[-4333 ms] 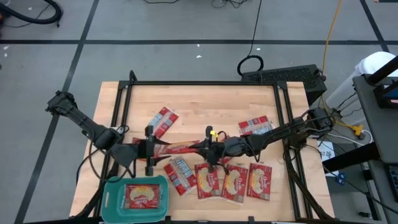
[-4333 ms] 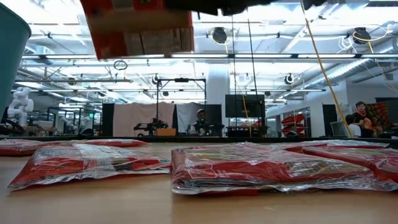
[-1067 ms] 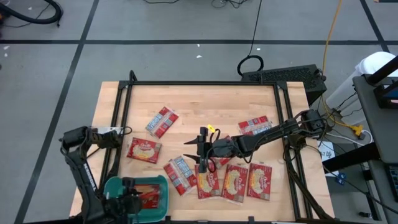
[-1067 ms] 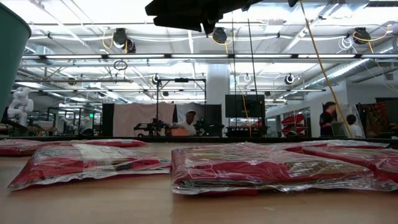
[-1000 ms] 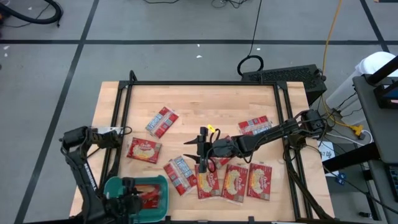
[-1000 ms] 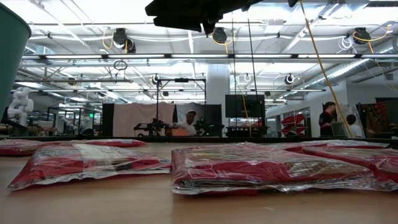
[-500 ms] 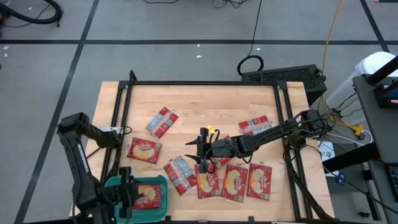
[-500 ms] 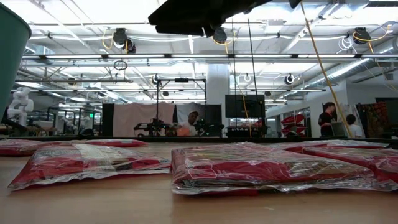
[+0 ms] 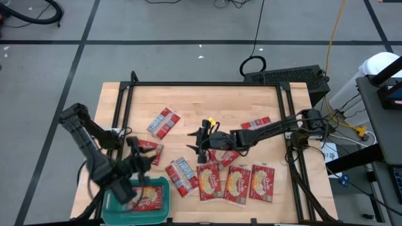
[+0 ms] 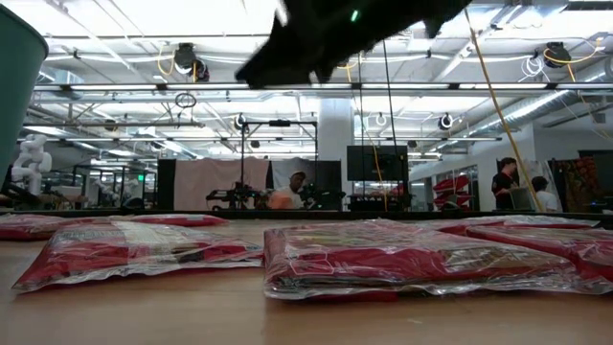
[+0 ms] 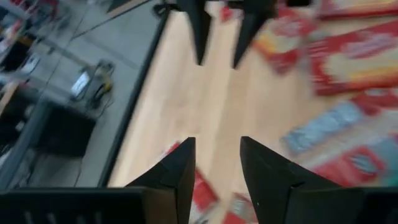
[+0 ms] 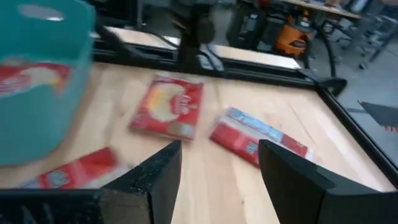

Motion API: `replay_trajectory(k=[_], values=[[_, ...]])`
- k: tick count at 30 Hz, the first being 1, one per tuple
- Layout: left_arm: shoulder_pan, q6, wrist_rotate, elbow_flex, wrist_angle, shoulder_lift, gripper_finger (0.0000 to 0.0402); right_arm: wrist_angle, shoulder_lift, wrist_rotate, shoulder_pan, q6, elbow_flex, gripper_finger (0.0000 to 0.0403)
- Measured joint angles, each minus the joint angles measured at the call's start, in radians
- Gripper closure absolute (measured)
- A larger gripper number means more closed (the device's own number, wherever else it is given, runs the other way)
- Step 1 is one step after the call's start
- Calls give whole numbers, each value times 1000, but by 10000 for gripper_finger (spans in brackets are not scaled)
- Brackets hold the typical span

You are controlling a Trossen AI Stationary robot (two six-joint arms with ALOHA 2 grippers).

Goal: Sort popcorn bags into baskets
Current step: Put the red popcorn bag into the blue container

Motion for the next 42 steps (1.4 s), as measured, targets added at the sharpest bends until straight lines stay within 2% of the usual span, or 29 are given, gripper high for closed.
replay_trajectory(k=[3, 9, 12, 16, 19, 24, 28, 37, 42], values=[[90, 2, -19, -68, 17, -47, 272, 33, 44, -6, -52, 11, 0, 199], [249, 60, -15, -273, 152, -190, 273, 90, 109, -150, -171, 34, 5, 186], [297, 117, -13, -354, 289, -275, 273, 87, 131, -231, -231, 76, 23, 174], [356, 293, 24, -466, 570, -367, 273, 73, 160, -335, -299, 94, 65, 161], [412, 441, 91, -554, 780, -409, 273, -49, 153, -338, -319, 93, 69, 160], [493, 578, 153, -676, 1001, -437, 273, -355, 94, -340, -309, 86, 69, 164], [552, 620, 170, -732, 1097, -437, 273, -611, 46, -339, -280, 89, 69, 164], [642, 694, 328, -805, 1282, -436, 273, -1007, -71, -338, -164, 126, 69, 165], [656, 762, 401, -839, 1390, -436, 273, -1095, -111, -323, -56, 171, 27, 165]])
